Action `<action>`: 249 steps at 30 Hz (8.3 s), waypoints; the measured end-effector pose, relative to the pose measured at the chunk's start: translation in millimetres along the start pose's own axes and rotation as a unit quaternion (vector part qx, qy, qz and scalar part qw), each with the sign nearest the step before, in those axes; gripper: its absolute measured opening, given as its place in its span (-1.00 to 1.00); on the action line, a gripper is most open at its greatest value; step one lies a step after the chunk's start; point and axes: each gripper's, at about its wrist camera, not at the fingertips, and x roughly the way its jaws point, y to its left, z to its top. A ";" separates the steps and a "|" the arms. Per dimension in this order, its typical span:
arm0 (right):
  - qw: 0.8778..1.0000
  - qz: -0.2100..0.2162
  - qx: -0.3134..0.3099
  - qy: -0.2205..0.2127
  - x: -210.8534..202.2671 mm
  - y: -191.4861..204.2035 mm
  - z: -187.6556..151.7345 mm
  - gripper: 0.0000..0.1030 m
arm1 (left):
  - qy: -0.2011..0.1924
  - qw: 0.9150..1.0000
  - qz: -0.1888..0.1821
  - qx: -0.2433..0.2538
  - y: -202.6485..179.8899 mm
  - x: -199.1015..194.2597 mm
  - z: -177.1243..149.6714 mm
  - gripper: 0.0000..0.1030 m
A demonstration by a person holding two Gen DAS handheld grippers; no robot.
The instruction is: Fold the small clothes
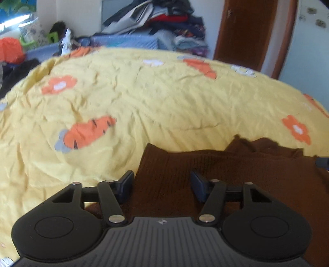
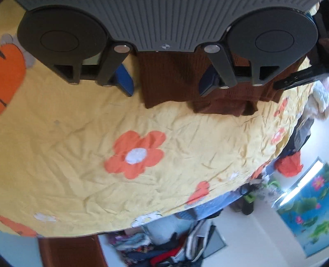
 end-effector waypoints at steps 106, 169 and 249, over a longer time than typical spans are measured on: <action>0.996 0.060 0.063 0.021 -225.7 20.8 -289.2 -0.56 | 0.001 0.947 -0.123 -0.297 98.5 -126.2 -149.1 -0.73; 0.948 0.240 0.168 0.124 -118.8 11.6 -149.4 1.00 | -0.154 0.953 -0.051 0.257 -204.6 -148.9 -145.0 -0.85; 0.995 0.056 0.074 0.037 -41.0 -43.5 -13.7 0.80 | 0.082 0.939 -0.302 -0.142 -91.5 8.4 -28.3 0.65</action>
